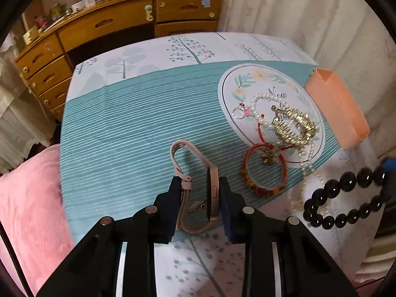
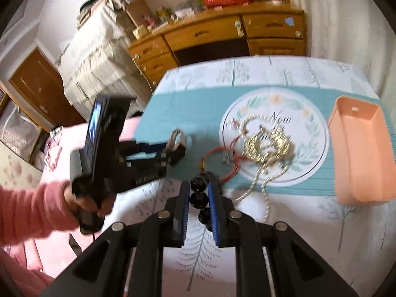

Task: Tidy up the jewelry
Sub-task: 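Carry the black bead bracelet and pink watch into the peach tray and release both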

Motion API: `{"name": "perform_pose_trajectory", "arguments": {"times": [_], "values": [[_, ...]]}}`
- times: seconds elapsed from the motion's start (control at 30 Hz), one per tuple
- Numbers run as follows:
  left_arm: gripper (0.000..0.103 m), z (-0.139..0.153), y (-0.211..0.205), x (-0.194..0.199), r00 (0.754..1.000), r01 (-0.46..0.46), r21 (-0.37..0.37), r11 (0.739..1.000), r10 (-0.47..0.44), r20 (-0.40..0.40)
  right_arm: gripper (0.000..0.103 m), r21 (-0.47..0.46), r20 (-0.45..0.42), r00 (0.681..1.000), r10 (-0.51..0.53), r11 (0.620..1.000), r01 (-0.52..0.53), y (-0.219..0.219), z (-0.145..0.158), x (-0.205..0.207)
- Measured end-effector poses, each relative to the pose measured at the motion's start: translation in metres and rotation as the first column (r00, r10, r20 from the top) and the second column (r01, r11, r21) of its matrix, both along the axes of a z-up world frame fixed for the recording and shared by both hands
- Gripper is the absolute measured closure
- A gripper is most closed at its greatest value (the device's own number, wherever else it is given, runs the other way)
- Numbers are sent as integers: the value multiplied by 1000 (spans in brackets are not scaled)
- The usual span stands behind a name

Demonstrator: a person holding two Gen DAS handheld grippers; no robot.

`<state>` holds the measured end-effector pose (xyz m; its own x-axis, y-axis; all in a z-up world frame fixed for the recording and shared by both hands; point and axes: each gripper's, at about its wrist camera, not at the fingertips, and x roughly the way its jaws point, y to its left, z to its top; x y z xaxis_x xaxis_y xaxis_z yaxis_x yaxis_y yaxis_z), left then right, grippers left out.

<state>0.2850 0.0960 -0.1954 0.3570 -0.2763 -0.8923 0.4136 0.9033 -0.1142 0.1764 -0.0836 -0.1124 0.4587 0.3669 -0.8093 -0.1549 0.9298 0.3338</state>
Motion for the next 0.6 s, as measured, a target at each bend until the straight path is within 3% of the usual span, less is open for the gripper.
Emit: {"name": "perform_pose_trajectory", "arguments": {"times": [0.3, 0.6], "values": [[75, 52, -16, -34, 993, -121, -51, 991, 121, 8, 88, 54, 124, 992, 11, 998, -17, -36, 47, -8], [73, 118, -74, -59, 988, -139, -154, 978, 146, 39, 88, 80, 215, 976, -26, 997, 9, -98, 84, -16]]}}
